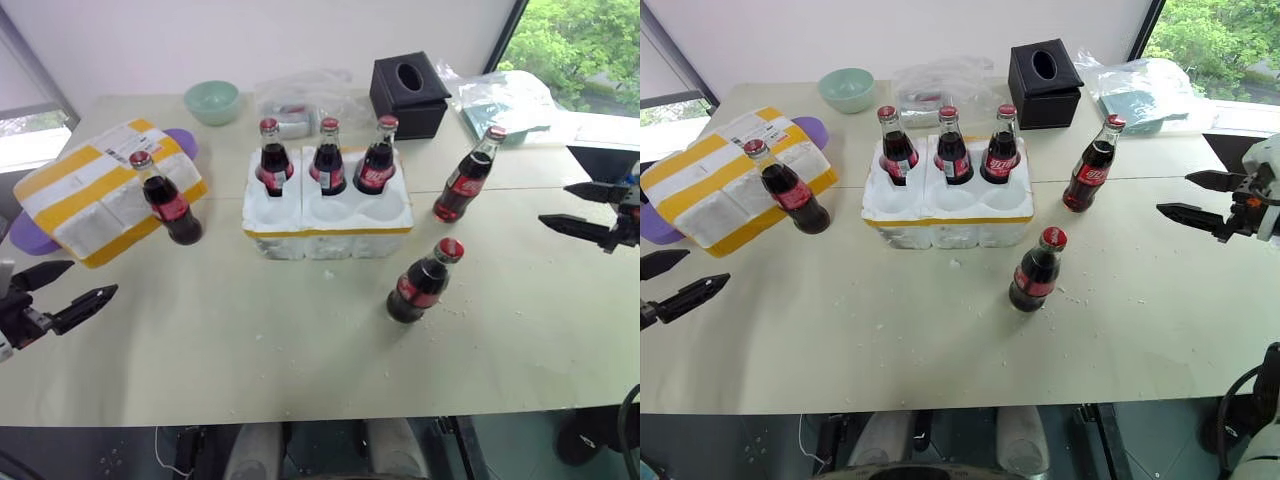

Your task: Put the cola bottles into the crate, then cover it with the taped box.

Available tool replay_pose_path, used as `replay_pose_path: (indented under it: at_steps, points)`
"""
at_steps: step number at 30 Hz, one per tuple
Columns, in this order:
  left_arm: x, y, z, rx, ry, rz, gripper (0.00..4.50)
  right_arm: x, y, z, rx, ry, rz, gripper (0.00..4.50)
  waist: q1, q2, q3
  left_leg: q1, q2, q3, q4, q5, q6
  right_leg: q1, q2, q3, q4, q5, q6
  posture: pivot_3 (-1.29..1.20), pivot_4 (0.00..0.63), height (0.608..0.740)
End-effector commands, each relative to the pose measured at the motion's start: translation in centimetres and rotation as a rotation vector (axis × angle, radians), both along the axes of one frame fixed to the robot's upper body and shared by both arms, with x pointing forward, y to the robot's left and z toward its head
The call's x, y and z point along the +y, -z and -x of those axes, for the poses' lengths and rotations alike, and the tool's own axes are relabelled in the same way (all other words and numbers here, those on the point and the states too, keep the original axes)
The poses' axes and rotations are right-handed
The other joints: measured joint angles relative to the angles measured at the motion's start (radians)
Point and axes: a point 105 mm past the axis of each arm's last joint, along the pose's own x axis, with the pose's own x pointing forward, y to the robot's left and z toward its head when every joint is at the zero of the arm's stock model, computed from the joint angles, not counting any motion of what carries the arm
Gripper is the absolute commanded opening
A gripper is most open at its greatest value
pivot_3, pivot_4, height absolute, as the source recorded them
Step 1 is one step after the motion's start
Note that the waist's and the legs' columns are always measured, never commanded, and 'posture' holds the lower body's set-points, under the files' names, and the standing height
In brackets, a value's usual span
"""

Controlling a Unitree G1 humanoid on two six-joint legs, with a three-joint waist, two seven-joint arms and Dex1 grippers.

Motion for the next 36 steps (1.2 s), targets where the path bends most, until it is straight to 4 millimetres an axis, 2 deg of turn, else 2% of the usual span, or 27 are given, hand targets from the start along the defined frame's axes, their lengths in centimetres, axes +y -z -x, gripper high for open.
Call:
replay_pose_path:
  at_steps: [1,12,14,19,23,26,33,36]
  points:
    - [-0.3,-0.2,-0.1,-0.019,0.025,-0.041,4.48,-0.2,-1.7,0.1,-0.078,0.008,-0.017,4.50,0.000,0.000,0.000,0.000,0.000,0.000,0.000,0.000,0.000,0.000,0.000,0.000,0.000,0.000,0.000,0.00,0.150,0.737]
    - [-0.9,-0.4,-0.2,-0.050,0.035,-0.009,4.48,-0.2,-1.5,-0.3,-0.075,0.027,-0.071,4.50,0.000,0.000,0.000,0.000,0.000,0.001,0.000,0.000,0.000,0.000,0.000,0.001,0.000,0.000,0.000,0.00,0.150,0.737]
    - [-1.2,-0.5,-0.3,-0.056,0.041,0.045,4.48,0.4,-1.4,0.1,-0.047,-0.025,-0.066,4.50,0.000,0.000,0.000,0.000,0.000,0.001,0.000,0.000,0.000,0.000,0.000,0.001,0.001,0.000,0.000,0.00,0.150,0.737]
    - [-1.6,-1.3,-0.6,-0.072,0.067,0.019,4.48,1.0,-3.4,0.2,-0.089,-0.057,-0.047,4.50,0.001,0.000,0.000,0.000,0.000,0.001,0.001,0.000,0.000,0.000,0.000,0.001,0.001,0.000,0.000,0.00,0.150,0.737]
    - [-2.1,-3.3,-1.5,-0.131,0.091,0.061,4.48,3.1,-6.3,0.9,-0.107,-0.172,-0.045,4.50,0.001,0.000,0.000,0.000,0.000,0.001,0.001,0.000,0.000,0.000,0.000,0.001,0.003,0.000,0.000,0.00,0.150,0.737]
    - [-2.5,-3.8,-2.9,-0.147,0.090,0.069,4.48,5.6,-8.4,1.7,-0.107,-0.295,-0.033,4.50,0.001,0.000,0.000,0.001,0.000,0.000,0.001,0.000,0.000,0.000,0.000,0.001,0.003,0.000,0.000,0.00,0.150,0.737]
    - [-4.4,-2.2,-6.1,-0.150,0.098,0.069,4.48,10.3,-12.3,4.7,-0.097,-0.532,-0.019,4.50,0.002,0.000,0.000,0.001,0.000,0.001,0.001,0.000,0.000,-0.001,0.001,0.002,0.003,0.000,0.001,0.00,0.150,0.737]
    - [-4.0,-2.1,-7.8,-0.195,0.027,0.072,4.48,12.8,-14.4,6.0,-0.121,-0.640,-0.066,4.50,0.003,0.000,0.000,0.001,0.000,0.001,0.001,0.000,0.000,-0.001,0.001,0.002,0.003,0.000,0.001,0.00,0.150,0.737]
